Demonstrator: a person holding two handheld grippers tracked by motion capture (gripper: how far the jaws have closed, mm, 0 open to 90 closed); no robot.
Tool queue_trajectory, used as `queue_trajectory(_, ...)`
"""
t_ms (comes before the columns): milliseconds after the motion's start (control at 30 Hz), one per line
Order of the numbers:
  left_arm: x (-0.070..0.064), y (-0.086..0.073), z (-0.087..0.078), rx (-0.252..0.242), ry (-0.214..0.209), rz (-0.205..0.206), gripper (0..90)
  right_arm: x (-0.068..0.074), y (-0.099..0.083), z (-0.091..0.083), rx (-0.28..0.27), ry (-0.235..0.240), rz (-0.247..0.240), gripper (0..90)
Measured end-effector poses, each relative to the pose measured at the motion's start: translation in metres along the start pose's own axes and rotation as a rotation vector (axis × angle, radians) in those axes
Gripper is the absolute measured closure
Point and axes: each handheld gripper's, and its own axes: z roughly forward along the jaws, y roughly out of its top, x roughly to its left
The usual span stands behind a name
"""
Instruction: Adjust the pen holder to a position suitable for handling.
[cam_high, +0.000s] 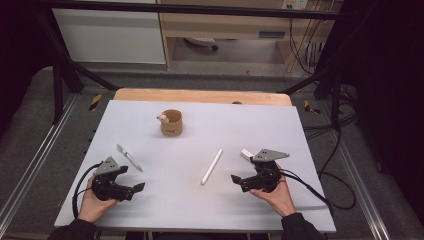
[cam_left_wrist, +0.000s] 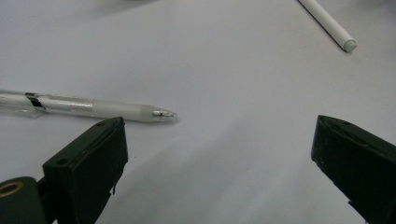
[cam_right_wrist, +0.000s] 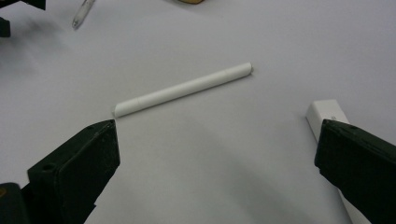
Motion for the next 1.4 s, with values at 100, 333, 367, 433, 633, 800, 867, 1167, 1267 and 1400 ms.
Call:
queue_trajectory(100,0.0,0.0,0.0,0.0,0.001,0.0,3.7,0.003,0.005,0.005,-0.009,-0.001,-0.003,1.0)
queue_trajectory(333,0.0,0.0,0.0,-0.002,0.0,0.0,3.7,0.01,0.018,0.018,-0.007,0.008,-0.007,1.1)
queue_trajectory(367,0.0,0.0,0.0,-0.002,0.0,0.0,3.8,0.011,0.02,0.021,-0.002,0.007,-0.011,1.1)
queue_trajectory(433,0.0,0.0,-0.001,-0.005,0.001,0.002,3.7,0.014,0.025,0.027,0.002,0.011,-0.015,1.1)
queue_trajectory(633,0.0,0.0,-0.001,-0.004,0.0,0.0,3.8,0.024,0.041,0.044,-0.001,0.027,-0.035,1.2)
queue_trajectory(800,0.001,0.0,0.0,0.0,0.0,-0.005,3.8,0.033,0.058,0.055,-0.008,0.036,-0.051,1.7)
queue_trajectory(867,0.001,-0.001,0.0,0.0,0.001,-0.004,3.8,0.036,0.063,0.059,-0.014,0.043,-0.047,1.7)
queue_trajectory(1167,0.001,0.0,0.0,0.0,0.0,-0.008,3.8,0.047,0.083,0.08,-0.004,0.051,-0.066,2.0)
queue_trajectory(1267,0.001,0.0,-0.001,0.0,0.001,-0.005,3.8,0.05,0.089,0.087,-0.001,0.05,-0.078,2.1)
queue_trajectory(1400,0.002,0.0,-0.001,0.002,0.001,-0.004,3.8,0.054,0.099,0.096,-0.002,0.055,-0.083,2.4)
